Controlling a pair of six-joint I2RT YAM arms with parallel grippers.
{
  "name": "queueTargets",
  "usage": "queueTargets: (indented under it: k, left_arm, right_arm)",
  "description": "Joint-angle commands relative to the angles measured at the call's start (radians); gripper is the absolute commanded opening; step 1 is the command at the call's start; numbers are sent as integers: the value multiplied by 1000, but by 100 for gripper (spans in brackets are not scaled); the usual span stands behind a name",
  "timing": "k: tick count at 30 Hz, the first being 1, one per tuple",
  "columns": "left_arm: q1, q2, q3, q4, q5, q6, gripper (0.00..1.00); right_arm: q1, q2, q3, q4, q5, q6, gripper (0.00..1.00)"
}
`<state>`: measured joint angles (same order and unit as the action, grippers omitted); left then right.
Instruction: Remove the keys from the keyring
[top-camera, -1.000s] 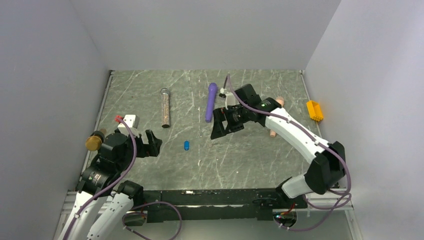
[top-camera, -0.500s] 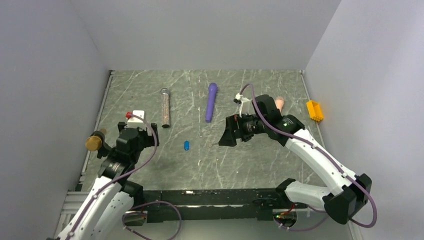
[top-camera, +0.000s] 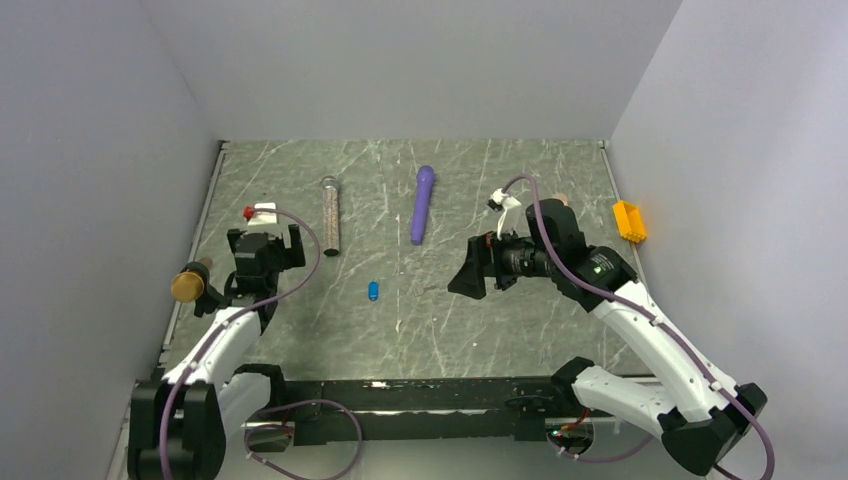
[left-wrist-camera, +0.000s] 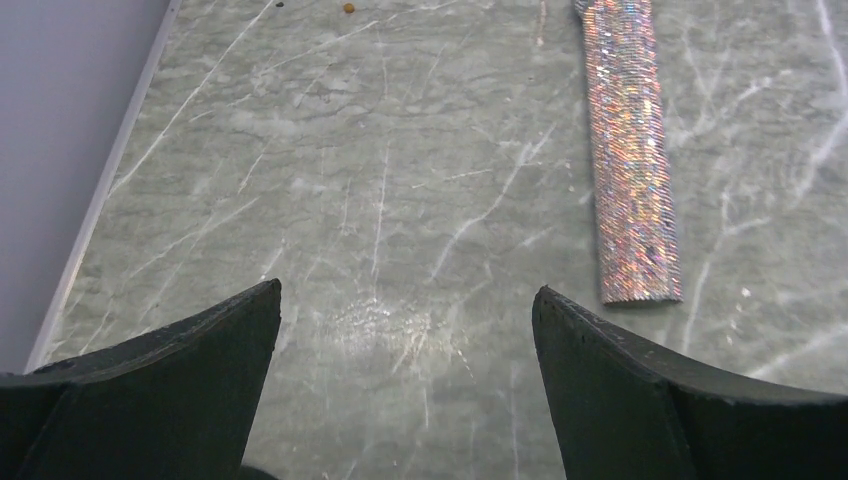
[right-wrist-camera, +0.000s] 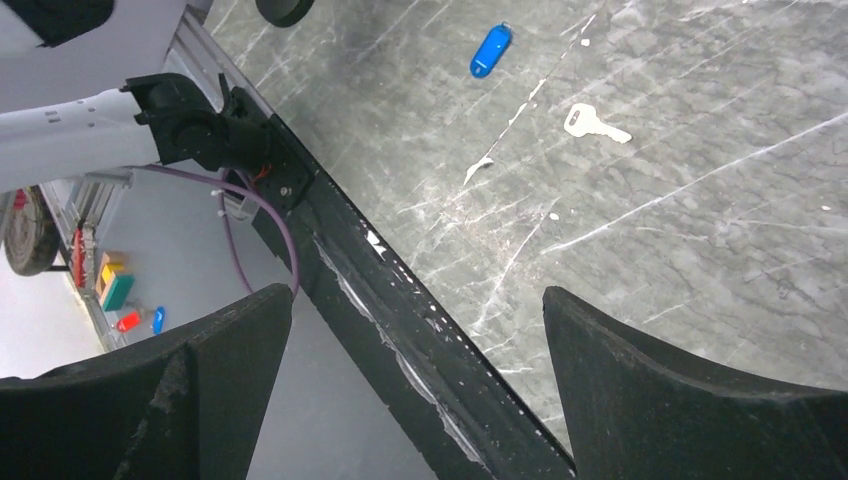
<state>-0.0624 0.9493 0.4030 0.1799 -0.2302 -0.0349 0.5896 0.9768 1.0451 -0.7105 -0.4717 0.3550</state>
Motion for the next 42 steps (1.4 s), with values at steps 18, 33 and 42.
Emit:
queueTargets:
  k: [18, 33, 42]
  left_arm:
    - [92, 385, -168, 844, 221, 140, 99]
    - [93, 400, -173, 878, 175, 119, 99]
    - [94, 399, -171, 870, 176, 117, 100]
  right_arm:
    - [-2, -225, -369, 480, 647, -48, 100]
    - [-217, 84, -608, 1057, 957, -234, 100]
    - [-377, 306, -738, 1559, 861, -407, 100]
